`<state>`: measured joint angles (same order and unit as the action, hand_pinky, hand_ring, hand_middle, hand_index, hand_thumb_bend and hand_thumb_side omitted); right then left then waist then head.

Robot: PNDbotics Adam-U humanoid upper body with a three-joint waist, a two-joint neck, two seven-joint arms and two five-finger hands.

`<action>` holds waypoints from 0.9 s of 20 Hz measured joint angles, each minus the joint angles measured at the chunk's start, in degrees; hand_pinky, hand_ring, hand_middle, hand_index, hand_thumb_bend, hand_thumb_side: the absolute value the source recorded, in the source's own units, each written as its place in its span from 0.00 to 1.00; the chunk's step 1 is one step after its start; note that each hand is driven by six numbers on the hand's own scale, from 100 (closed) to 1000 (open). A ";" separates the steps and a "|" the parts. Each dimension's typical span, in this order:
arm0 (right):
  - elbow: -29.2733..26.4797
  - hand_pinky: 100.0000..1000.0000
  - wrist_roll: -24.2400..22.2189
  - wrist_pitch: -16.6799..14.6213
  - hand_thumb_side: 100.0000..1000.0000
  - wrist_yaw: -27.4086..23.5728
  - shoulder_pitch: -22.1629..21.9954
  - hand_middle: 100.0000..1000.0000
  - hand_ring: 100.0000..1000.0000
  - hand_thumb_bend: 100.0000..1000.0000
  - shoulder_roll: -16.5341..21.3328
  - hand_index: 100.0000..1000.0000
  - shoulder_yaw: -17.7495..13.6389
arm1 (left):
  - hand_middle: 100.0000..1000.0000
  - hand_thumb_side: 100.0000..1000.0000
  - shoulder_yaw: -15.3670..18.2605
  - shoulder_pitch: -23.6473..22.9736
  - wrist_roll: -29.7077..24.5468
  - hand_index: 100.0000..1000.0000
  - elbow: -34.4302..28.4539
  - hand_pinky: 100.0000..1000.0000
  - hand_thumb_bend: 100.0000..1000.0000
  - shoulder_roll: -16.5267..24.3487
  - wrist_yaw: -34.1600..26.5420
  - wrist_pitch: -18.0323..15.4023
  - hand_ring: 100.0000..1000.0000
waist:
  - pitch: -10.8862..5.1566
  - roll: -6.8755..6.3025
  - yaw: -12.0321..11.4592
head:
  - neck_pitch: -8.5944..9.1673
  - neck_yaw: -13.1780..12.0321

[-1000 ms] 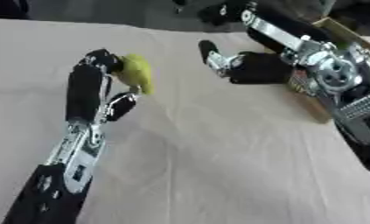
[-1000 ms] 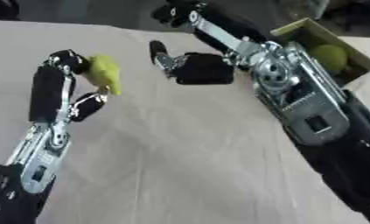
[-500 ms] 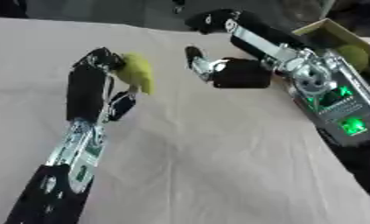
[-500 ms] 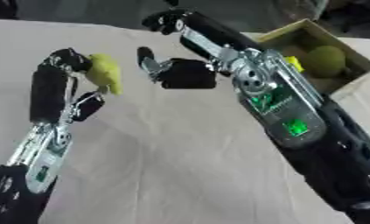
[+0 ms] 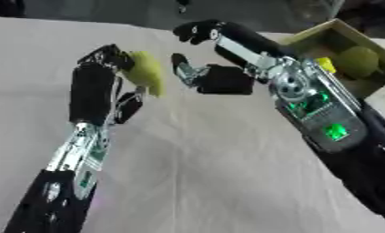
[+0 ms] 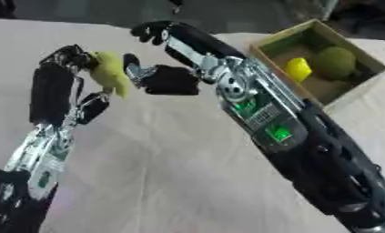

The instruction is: Pick up the objects with one hand, pass them to the other hand, and then place them into the box on the other side of the table.

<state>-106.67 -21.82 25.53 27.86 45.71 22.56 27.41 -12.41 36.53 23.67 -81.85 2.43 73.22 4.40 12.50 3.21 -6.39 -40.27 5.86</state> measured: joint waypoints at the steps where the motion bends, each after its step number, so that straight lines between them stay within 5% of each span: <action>1: 0.33 1.00 0.17 0.38 0.70 0.00 0.02 0.84 0.88 0.00 -0.36 0.94 0.24 | 0.36 0.00 -0.07 0.06 -0.06 0.41 -0.05 0.40 0.08 0.00 0.19 -0.06 0.41 | -0.05 0.02 0.00 | -0.19 0.11; 9: 3.74 1.00 2.48 3.01 0.25 0.14 0.13 0.83 0.88 0.00 -2.57 0.94 1.24 | 0.36 0.00 -0.18 0.33 -0.86 0.42 -0.07 0.40 0.11 -0.53 3.59 -0.43 0.42 | -0.42 0.41 -0.22 | -0.90 0.59; 18: 3.25 1.00 3.02 3.56 0.30 -2.36 0.11 0.82 0.87 0.00 -2.70 0.95 1.24 | 0.36 0.00 -0.18 0.49 -1.90 0.42 0.27 0.39 0.15 -0.55 4.96 0.87 0.41 | -0.43 0.43 -0.44 | -0.90 0.57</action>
<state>-103.42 -18.80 29.10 25.50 45.82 19.86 28.65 -12.59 37.02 21.77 -81.58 1.89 78.18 5.27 12.08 3.64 -6.83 -41.17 6.43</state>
